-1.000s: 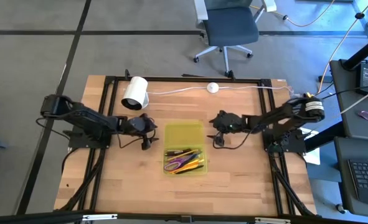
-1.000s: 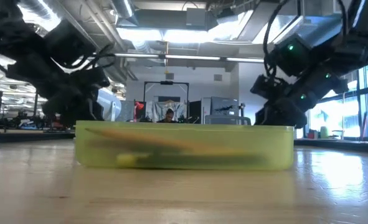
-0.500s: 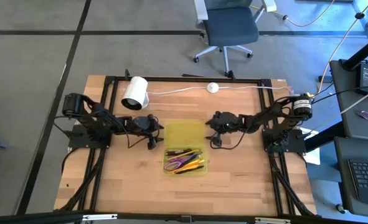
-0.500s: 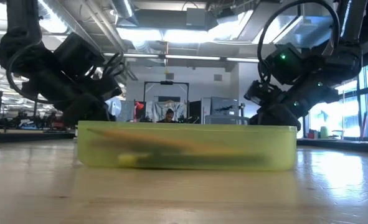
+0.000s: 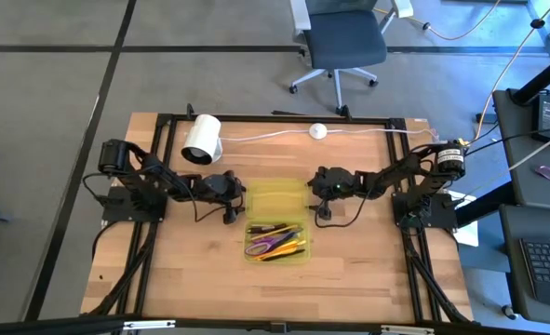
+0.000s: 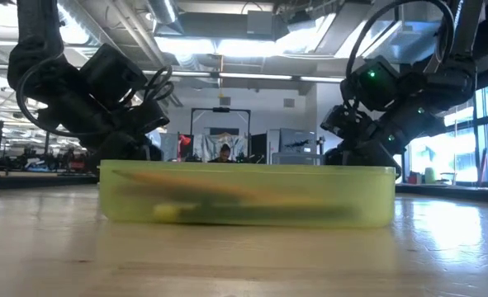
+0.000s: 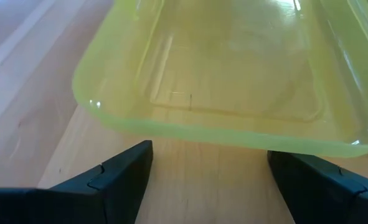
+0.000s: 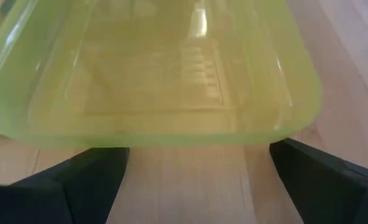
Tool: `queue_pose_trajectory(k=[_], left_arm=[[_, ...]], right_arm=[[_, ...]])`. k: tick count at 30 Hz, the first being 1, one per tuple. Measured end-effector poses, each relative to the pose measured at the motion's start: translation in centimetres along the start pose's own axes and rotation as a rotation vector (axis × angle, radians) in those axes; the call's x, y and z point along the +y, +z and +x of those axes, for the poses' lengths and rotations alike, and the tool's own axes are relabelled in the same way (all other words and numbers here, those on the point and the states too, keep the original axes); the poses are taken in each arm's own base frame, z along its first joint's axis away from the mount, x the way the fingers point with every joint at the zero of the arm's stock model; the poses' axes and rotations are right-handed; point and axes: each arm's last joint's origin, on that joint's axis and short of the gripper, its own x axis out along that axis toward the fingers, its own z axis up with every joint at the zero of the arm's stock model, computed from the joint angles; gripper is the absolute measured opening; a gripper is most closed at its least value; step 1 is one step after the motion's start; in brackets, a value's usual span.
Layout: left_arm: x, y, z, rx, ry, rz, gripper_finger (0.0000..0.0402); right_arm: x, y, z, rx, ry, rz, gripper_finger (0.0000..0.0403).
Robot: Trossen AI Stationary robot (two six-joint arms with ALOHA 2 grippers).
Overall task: Pick & place school supplies into a supply box
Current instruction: Close the yellow supply box
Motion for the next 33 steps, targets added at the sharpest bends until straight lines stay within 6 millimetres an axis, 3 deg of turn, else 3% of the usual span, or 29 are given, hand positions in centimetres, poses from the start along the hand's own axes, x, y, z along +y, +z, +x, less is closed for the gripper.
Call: queue_pose_trajectory(k=[10, 18, 27, 33], left_arm=[[0.0, 0.2, -0.1, -0.012, 0.011, 0.086, 0.0311], [0.1, 1.2, -0.7, -0.063, 0.029, 0.291, 0.0311], [0.1, 2.7, -1.9, -0.114, 0.217, 0.478, 0.0311], [0.0, 3.8, -2.9, -0.160, 0.300, 0.514, 0.0311]], right_arm=[[-0.1, 0.8, 0.0, -0.082, -0.024, -0.179, 0.0391], [-0.1, 1.2, -0.1, -0.116, -0.036, -0.285, 0.0391], [0.8, 1.9, -0.4, -0.163, -0.035, -0.504, 0.0391], [0.7, 3.2, -1.5, -0.190, -0.164, -0.553, 0.0391]])
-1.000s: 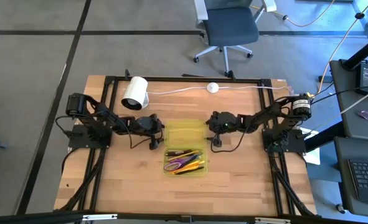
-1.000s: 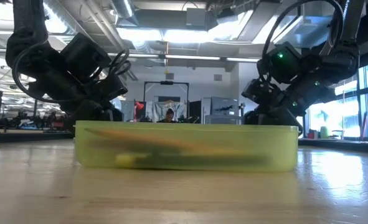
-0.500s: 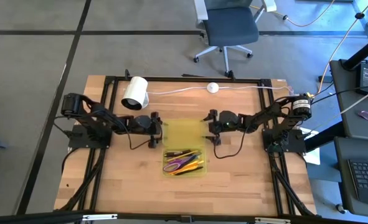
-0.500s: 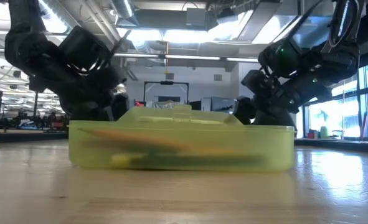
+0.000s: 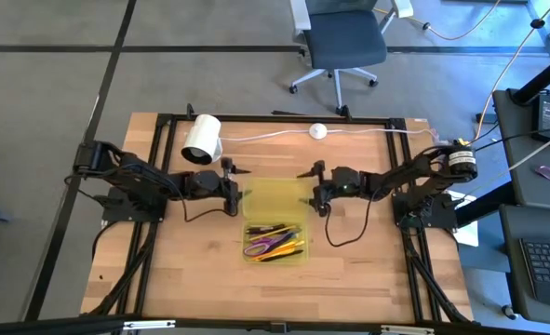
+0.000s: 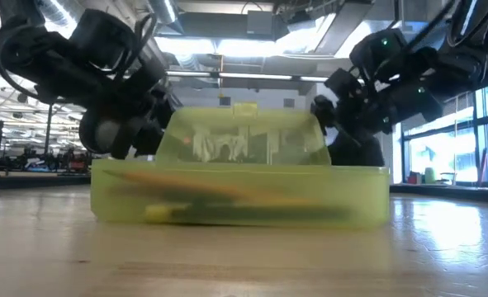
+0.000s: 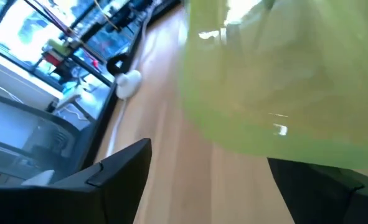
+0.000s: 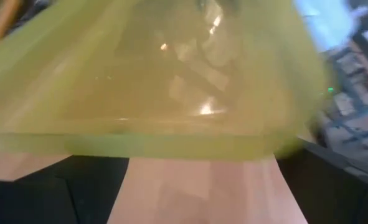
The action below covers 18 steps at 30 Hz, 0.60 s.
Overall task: Pick & place school supplies into a supply box
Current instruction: Close the yellow supply box
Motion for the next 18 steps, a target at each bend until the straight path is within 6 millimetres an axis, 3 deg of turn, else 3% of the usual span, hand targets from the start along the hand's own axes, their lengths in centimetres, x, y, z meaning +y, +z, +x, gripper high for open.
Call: queue_pose_trajectory(k=[11, 18], left_arm=[[0.5, 1.9, -1.5, -0.086, 0.060, 0.018, 0.0311], [0.2, 3.5, -3.0, -0.155, 0.091, 0.006, 0.0311]], right_arm=[[-1.9, 2.3, -1.9, -0.107, -0.101, 0.015, 0.0391], [-1.3, 3.8, -2.7, -0.175, -0.085, 0.001, 0.0391]])
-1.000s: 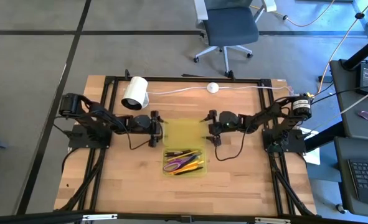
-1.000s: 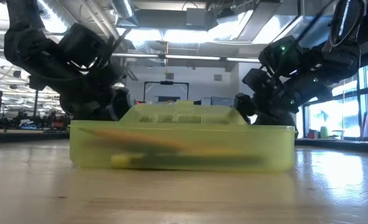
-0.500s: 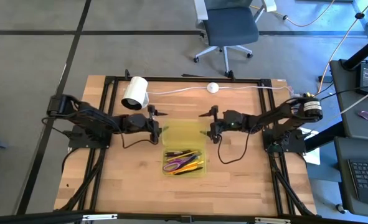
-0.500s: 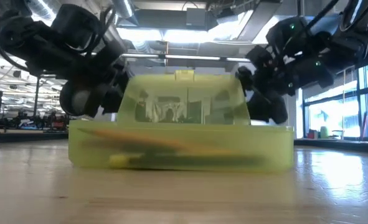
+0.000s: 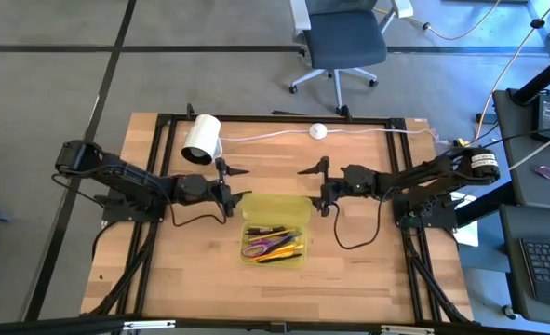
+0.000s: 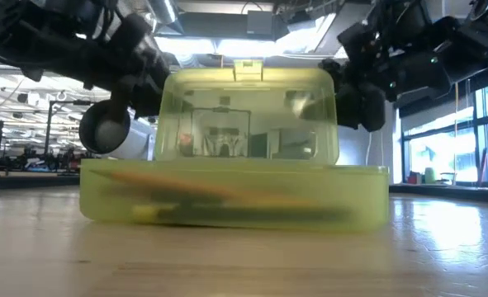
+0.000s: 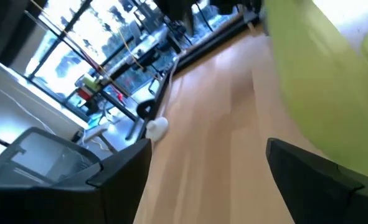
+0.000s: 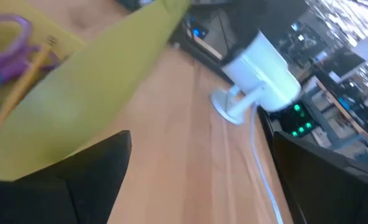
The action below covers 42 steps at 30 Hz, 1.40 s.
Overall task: Pick & place school supplies into a supply box
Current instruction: Close the yellow supply box
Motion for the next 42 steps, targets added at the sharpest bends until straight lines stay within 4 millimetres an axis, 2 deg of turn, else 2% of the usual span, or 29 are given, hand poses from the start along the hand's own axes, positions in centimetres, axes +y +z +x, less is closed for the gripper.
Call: queue_pose_trajectory(k=[5, 13, 22, 32, 42], left_arm=[[-0.2, 1.0, -0.9, -0.028, 0.029, 0.006, 0.0311], [-1.4, 1.9, -1.8, -0.080, -0.033, -0.043, 0.0311], [-2.6, 2.6, -2.7, -0.123, -0.095, -0.054, 0.0311], [-3.9, 3.3, -3.8, -0.153, -0.137, -0.079, 0.0311], [-5.2, 3.8, -4.9, -0.168, -0.216, -0.158, 0.0311]], right_arm=[[1.0, 1.3, -0.4, -0.054, 0.037, -0.012, 0.0391], [1.9, 3.9, -0.5, -0.142, 0.081, 0.030, 0.0391], [2.7, 6.0, 0.3, -0.022, 0.198, 0.040, 0.0391], [3.7, 8.5, 0.3, 0.008, 0.263, 0.074, 0.0391], [5.4, 9.1, 0.5, 0.038, 0.315, 0.136, 0.0391]])
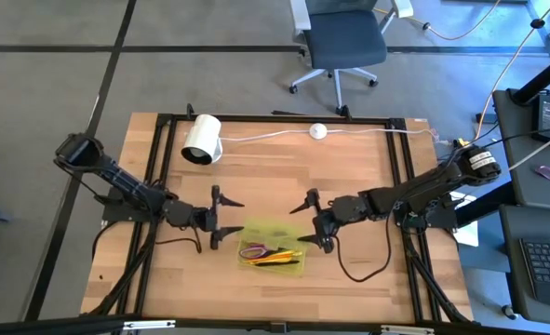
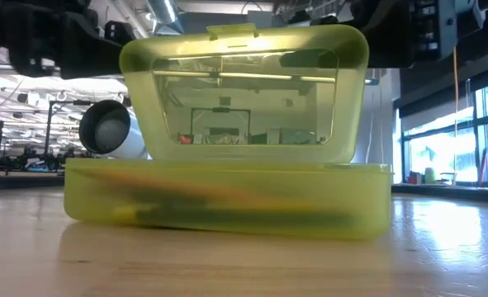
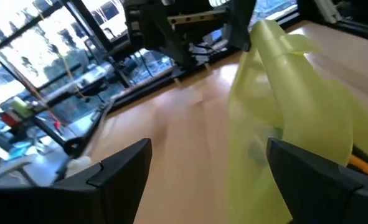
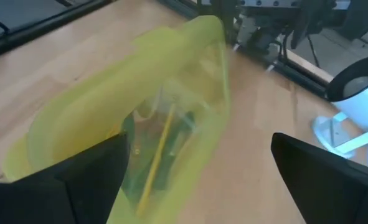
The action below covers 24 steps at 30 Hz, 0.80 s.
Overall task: Pick & place school supplies into a supply box
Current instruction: Close the yellow supply box
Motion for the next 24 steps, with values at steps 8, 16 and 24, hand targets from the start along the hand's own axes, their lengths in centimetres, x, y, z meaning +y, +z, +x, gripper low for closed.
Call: queue_pose_trajectory(k=[8, 16, 24], left_arm=[[-1.5, -0.5, -0.6, 0.043, -0.151, -0.089, 0.0311], [-1.9, -0.7, -0.8, 0.062, -0.252, -0.195, 0.0311], [-3.0, -1.7, -0.2, 0.113, -0.331, -0.218, 0.0311]], right_arm=[[1.4, -0.1, 0.7, 0.005, 0.043, 0.088, 0.0391], [2.8, -0.6, 1.5, 0.026, 0.078, 0.232, 0.0391], [4.1, -1.5, 3.3, 0.003, 0.129, 0.297, 0.0391]])
